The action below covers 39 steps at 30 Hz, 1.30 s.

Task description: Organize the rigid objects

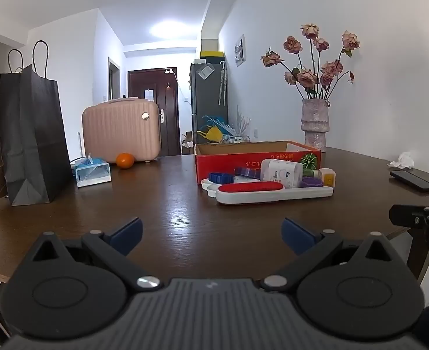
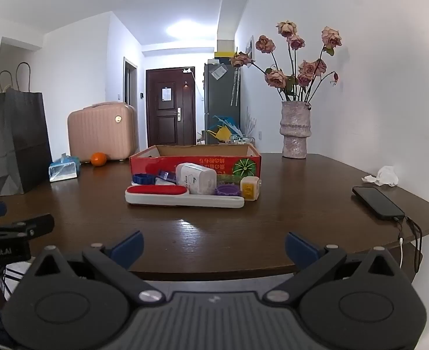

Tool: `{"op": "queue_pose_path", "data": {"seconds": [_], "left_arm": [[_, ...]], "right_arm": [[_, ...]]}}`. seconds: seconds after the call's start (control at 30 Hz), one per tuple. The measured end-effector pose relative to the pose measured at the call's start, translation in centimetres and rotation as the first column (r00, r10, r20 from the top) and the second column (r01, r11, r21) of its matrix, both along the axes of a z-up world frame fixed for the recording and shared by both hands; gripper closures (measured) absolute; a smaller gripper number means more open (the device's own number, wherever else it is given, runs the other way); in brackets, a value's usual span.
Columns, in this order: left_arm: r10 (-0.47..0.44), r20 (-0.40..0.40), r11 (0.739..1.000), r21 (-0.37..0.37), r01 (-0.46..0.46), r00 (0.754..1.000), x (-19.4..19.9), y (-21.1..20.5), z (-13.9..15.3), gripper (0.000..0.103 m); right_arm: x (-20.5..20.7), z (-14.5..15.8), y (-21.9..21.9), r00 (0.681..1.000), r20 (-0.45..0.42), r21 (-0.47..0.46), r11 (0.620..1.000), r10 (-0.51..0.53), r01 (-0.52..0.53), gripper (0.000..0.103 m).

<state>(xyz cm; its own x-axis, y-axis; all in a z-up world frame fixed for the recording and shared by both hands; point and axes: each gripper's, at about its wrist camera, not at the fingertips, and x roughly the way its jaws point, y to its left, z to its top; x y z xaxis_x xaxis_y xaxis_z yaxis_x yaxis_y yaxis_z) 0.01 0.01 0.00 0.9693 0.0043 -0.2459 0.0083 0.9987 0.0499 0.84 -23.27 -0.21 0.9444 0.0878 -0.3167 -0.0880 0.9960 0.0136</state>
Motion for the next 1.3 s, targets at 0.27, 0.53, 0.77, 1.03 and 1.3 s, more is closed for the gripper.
{"op": "queue_pose_path", "data": {"seconds": [0.27, 0.53, 0.77, 1.03, 1.3], "left_arm": [[0.003, 0.011, 1.000, 0.002, -0.003, 1.000, 0.0, 0.1, 0.0, 0.000], [0.002, 0.020, 1.000, 0.003, -0.002, 1.000, -0.1, 0.7, 0.4, 0.000], [0.007, 0.028, 1.000, 0.010, -0.007, 1.000, -0.6, 0.0, 0.2, 0.000], [0.003, 0.032, 1.000, 0.016, -0.003, 0.999, -0.4, -0.1, 0.2, 0.000], [0.002, 0.030, 1.000, 0.015, -0.002, 1.000, -0.2, 0.0, 0.2, 0.000]], "right_arm": [[0.0, 0.0, 0.0, 1.000, 0.005, -0.007, 1.000, -0.002, 0.002, 0.000], [-0.1, 0.1, 0.1, 1.000, 0.016, -0.008, 1.000, 0.015, -0.015, 0.000], [0.2, -0.2, -0.3, 1.000, 0.009, -0.001, 1.000, 0.003, -0.003, 0.000], [0.2, -0.1, -0.2, 1.000, 0.013, 0.002, 1.000, 0.000, 0.000, 0.000], [0.3, 0.0, -0.2, 1.000, 0.015, 0.003, 1.000, -0.001, 0.001, 0.000]]}}
